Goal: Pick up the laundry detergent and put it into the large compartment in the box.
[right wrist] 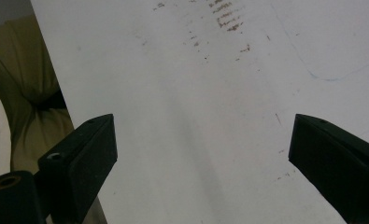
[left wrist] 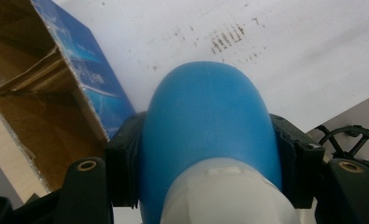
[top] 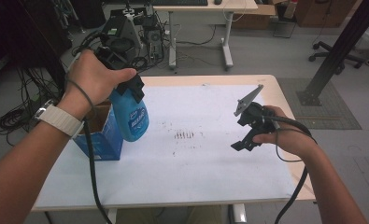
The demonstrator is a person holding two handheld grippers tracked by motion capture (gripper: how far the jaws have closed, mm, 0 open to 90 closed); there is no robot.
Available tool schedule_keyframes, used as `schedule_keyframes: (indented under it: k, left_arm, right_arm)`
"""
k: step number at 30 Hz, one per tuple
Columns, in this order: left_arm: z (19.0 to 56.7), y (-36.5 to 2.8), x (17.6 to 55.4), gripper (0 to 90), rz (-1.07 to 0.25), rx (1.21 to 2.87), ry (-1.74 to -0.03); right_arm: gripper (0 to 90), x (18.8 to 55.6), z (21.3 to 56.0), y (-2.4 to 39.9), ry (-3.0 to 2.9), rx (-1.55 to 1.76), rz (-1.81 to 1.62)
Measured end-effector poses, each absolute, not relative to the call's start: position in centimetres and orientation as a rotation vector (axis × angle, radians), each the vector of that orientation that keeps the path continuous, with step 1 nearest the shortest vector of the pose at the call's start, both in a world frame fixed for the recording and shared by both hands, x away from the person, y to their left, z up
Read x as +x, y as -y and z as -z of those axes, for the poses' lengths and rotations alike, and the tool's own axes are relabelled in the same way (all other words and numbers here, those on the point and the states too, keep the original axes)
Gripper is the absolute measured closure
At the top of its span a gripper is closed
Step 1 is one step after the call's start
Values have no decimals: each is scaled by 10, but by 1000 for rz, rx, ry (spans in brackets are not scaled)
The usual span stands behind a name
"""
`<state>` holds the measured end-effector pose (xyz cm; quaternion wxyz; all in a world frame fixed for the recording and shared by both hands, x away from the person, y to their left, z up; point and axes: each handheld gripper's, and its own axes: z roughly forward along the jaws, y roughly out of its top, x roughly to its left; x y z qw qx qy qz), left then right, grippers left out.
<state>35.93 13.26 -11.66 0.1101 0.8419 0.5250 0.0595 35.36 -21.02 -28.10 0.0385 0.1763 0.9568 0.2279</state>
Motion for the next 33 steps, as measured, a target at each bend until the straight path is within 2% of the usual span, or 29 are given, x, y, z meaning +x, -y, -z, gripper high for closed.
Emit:
schedule_keyframes:
  k: [33]
  left_arm:
    - [87,-180,375,374,-210,2301,-1758]
  right_arm:
    - [82,360,282,207,-2938,527,-706]
